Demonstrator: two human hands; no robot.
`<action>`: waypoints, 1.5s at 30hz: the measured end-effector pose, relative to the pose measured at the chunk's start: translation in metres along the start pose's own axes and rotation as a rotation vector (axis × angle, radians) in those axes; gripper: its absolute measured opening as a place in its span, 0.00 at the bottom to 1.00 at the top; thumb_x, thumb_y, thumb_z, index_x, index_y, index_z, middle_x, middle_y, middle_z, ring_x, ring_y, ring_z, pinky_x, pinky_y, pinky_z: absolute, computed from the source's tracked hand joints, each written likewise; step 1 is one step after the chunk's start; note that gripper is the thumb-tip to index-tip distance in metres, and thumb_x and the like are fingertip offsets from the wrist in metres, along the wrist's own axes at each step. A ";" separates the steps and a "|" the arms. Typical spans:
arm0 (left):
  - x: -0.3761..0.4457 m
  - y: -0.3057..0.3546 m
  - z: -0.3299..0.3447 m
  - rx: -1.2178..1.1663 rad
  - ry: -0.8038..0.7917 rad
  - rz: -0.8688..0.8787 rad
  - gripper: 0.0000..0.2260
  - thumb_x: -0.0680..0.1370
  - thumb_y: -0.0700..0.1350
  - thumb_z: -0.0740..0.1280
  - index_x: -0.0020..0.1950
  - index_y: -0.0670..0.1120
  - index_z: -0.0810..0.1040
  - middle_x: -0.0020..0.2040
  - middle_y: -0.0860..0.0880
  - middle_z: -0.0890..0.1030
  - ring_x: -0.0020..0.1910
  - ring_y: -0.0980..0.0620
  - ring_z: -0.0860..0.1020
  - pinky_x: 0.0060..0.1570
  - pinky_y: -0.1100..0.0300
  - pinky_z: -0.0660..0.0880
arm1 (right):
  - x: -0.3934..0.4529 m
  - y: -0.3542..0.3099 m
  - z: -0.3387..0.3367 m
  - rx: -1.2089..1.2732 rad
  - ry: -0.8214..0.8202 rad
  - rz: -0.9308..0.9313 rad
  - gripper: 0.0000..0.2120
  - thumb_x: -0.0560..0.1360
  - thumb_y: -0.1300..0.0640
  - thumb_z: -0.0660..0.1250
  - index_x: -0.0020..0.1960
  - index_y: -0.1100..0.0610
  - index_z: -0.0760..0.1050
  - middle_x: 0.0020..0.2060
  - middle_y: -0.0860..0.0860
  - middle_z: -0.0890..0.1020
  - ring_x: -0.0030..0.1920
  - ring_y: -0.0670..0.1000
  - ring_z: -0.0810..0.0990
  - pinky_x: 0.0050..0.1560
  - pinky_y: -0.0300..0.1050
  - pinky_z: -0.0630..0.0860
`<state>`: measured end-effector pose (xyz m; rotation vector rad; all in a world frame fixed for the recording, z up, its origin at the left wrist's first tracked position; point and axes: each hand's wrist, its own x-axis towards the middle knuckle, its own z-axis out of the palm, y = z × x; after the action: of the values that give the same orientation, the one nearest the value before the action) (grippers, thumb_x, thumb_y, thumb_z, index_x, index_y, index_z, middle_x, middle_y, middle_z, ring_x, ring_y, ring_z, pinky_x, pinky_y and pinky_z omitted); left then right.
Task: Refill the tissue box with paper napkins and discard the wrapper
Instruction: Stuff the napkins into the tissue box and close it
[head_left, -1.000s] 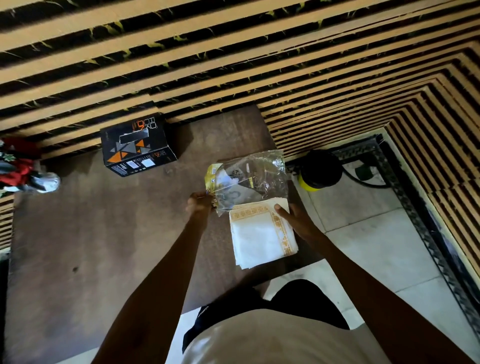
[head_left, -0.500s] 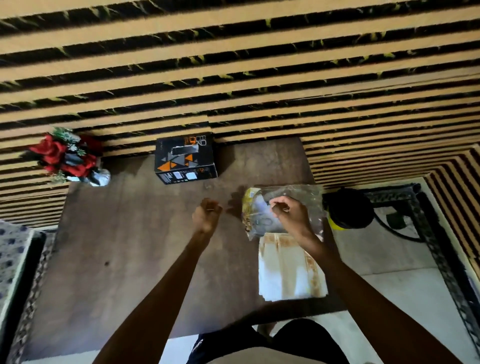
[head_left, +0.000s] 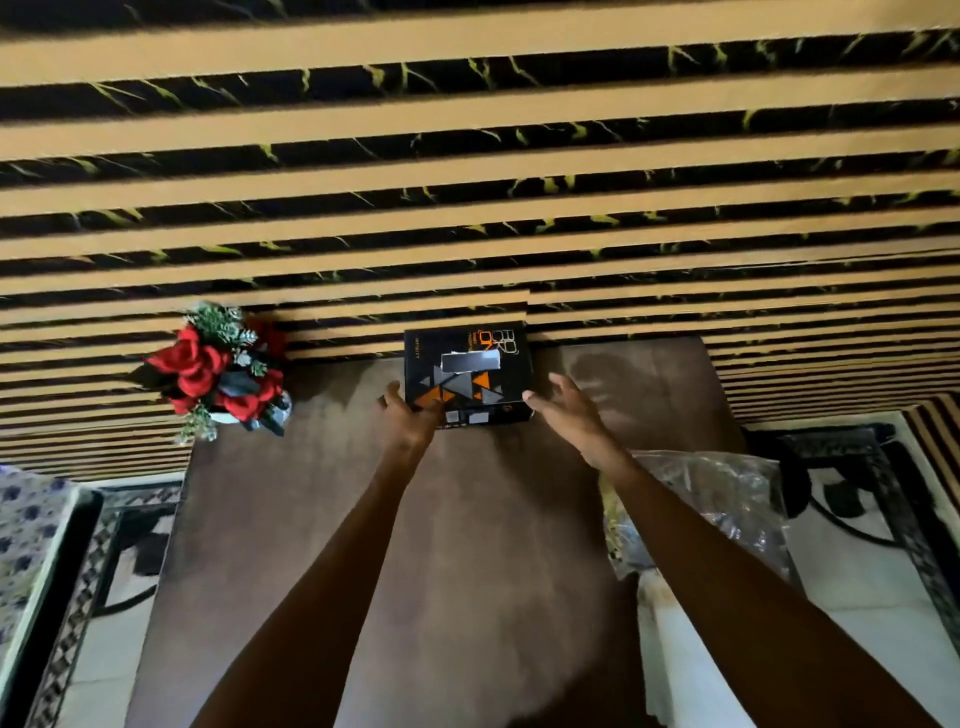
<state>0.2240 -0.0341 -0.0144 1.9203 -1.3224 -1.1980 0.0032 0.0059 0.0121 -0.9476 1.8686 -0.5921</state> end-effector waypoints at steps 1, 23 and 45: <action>0.007 -0.001 -0.001 -0.051 -0.075 0.002 0.26 0.74 0.50 0.70 0.69 0.44 0.68 0.62 0.44 0.74 0.56 0.47 0.77 0.44 0.63 0.79 | 0.004 -0.002 0.004 0.015 -0.030 0.021 0.37 0.73 0.41 0.68 0.76 0.53 0.59 0.73 0.56 0.66 0.72 0.56 0.68 0.69 0.51 0.68; -0.216 -0.116 -0.056 -0.204 -0.252 0.052 0.30 0.74 0.44 0.71 0.72 0.52 0.61 0.61 0.53 0.76 0.61 0.53 0.76 0.59 0.58 0.72 | -0.222 0.130 0.063 0.190 -0.104 -0.004 0.39 0.69 0.42 0.73 0.75 0.40 0.57 0.67 0.47 0.74 0.64 0.47 0.76 0.63 0.44 0.73; -0.238 -0.124 -0.055 0.535 -0.210 0.550 0.45 0.68 0.62 0.71 0.77 0.43 0.55 0.77 0.43 0.58 0.77 0.43 0.57 0.75 0.45 0.59 | -0.238 0.151 0.075 0.002 0.048 -0.027 0.12 0.77 0.63 0.65 0.60 0.63 0.77 0.56 0.60 0.82 0.57 0.57 0.80 0.52 0.40 0.70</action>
<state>0.2978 0.2292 0.0029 1.5885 -2.2787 -0.8280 0.0802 0.2867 -0.0083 -0.9669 1.9001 -0.6380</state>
